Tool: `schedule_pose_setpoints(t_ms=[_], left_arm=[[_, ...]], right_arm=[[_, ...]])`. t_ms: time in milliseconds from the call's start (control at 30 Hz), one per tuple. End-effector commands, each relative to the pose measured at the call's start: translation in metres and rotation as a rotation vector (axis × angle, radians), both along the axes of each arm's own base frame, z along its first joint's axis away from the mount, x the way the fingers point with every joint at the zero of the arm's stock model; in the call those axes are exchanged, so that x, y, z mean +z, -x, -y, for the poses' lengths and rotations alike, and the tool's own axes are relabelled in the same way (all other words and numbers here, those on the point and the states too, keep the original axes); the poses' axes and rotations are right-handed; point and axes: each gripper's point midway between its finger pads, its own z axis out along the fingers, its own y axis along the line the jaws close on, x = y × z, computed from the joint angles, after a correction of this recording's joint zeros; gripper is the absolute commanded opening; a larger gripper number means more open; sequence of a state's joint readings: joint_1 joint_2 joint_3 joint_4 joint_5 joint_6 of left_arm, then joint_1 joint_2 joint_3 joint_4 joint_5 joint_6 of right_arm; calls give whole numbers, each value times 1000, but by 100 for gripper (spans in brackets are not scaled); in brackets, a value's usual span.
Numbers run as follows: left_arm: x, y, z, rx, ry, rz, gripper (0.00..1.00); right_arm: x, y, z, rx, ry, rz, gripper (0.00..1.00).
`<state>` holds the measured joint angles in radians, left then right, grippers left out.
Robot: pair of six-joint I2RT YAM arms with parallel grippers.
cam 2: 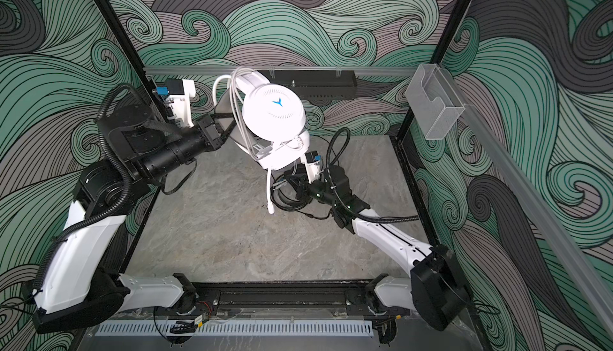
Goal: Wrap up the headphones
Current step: 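Pull the cable down with the right gripper while the left gripper lowers the headset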
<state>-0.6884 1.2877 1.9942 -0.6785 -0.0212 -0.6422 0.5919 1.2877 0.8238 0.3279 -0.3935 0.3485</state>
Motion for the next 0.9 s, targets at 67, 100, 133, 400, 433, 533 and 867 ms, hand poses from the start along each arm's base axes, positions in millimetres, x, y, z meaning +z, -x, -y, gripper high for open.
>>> schedule_pose_setpoints(t_ms=[67,100,133,400,433,533,867], left_arm=[[32,4,-11,23,130,56,0],[32,3,-12,26,134,54,0],[32,2,-12,29,138,52,0],[27,-20,-30,145,188,22,0],[25,-24,-33,168,192,14,0],[17,-36,-45,245,202,-5,0],[-11,-90,-93,516,168,-36,0]], right_arm=[[-2,13,4,26,97,45,0],[-6,17,4,34,134,55,0],[-10,21,5,37,167,61,0],[-44,60,13,109,364,44,0],[-45,63,14,114,378,47,0],[-46,74,16,130,423,72,0],[-47,131,5,263,628,199,0]])
